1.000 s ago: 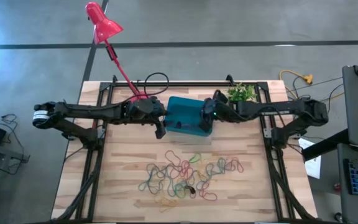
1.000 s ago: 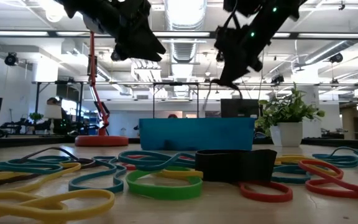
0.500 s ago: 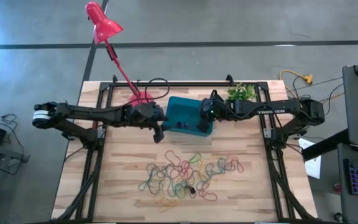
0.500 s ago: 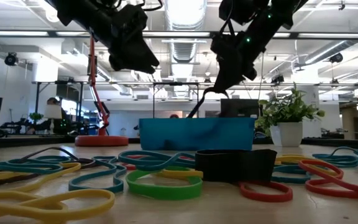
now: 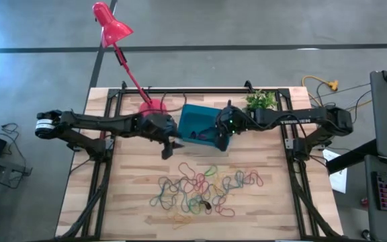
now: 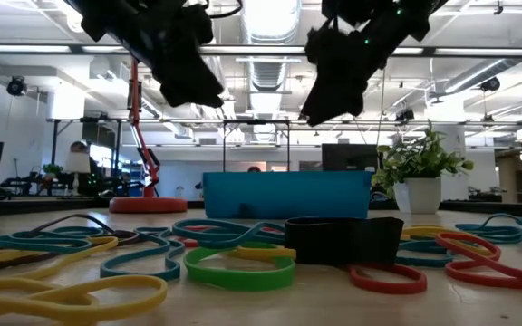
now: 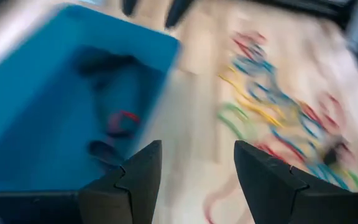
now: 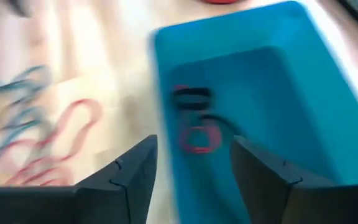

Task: Pick and place rubber bands into bin
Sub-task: Put the purple rubber band into the blue bin

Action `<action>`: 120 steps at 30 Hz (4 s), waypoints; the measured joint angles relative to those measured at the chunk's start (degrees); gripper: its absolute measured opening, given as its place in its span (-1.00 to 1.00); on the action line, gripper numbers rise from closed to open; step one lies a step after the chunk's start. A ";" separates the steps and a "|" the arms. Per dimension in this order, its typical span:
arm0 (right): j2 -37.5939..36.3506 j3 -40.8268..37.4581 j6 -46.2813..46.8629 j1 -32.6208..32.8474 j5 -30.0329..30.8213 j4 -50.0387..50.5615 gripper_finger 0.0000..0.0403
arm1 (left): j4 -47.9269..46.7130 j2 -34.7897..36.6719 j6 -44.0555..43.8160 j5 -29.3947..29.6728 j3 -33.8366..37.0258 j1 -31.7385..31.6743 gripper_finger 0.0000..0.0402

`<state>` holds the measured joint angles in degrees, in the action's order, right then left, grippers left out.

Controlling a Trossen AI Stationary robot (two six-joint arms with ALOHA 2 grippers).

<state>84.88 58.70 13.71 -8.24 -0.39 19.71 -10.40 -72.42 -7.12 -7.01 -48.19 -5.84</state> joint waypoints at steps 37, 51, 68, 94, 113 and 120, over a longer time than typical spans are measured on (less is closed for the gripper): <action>-3.11 -3.81 24.22 34.89 17.04 18.09 -0.31 | -13.80 0.17 -16.06 -15.38 7.51 17.91 -0.08; -5.15 -10.52 31.48 38.99 21.61 24.50 -0.36 | -5.45 -9.00 -39.20 -8.69 7.19 20.40 -0.08; -16.48 -15.12 33.93 40.90 28.66 24.80 -0.44 | -5.13 -16.31 -43.57 -6.16 5.57 20.50 -0.25; -16.77 -17.27 35.35 40.88 29.08 24.64 -0.62 | -5.06 -11.92 -39.87 -2.54 4.17 20.47 -1.00; -16.74 -17.27 38.00 40.86 30.56 23.36 -0.66 | 6.21 -0.48 -14.77 7.64 -3.16 18.00 -1.00; -16.74 -17.14 40.24 40.86 30.58 22.75 -0.64 | 12.68 -1.32 -7.37 10.09 -4.03 14.26 -1.00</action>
<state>68.14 41.56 53.94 32.62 30.18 42.47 2.28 -73.74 -14.49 3.08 -52.23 8.41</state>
